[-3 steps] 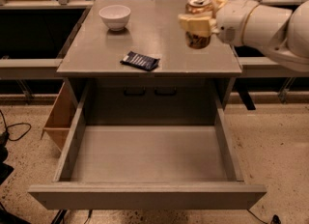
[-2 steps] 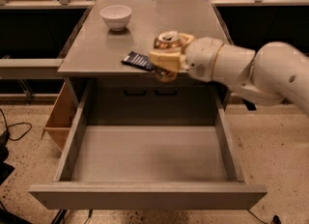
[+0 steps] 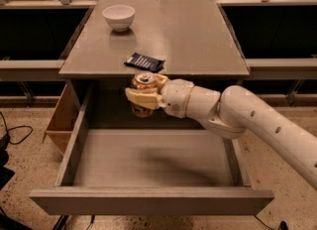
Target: Place orange can into top drawer
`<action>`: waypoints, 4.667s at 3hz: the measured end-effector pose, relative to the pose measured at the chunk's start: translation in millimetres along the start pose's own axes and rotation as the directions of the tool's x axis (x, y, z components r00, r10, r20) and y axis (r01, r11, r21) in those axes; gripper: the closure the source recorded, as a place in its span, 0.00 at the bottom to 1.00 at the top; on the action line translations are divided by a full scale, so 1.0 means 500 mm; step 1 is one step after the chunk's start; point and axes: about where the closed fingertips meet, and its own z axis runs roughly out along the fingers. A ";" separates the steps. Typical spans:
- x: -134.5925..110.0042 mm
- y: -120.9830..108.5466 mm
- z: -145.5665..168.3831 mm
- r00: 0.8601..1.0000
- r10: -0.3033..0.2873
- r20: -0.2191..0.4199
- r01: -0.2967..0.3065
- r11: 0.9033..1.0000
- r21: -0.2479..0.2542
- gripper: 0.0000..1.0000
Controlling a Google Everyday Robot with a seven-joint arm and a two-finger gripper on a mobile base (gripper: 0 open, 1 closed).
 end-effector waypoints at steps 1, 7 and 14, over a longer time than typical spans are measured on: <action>0.167 -0.011 0.048 1.000 -0.007 -0.002 0.007 1.000 -0.022 1.00; 0.314 0.034 0.055 0.990 -0.040 -0.137 0.022 0.991 -0.130 1.00; 0.291 0.038 0.043 0.983 -0.077 -0.169 0.062 0.994 -0.093 0.00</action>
Offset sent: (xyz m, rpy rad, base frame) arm 0.0186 0.0234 -0.1171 -0.0132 -0.0180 0.0100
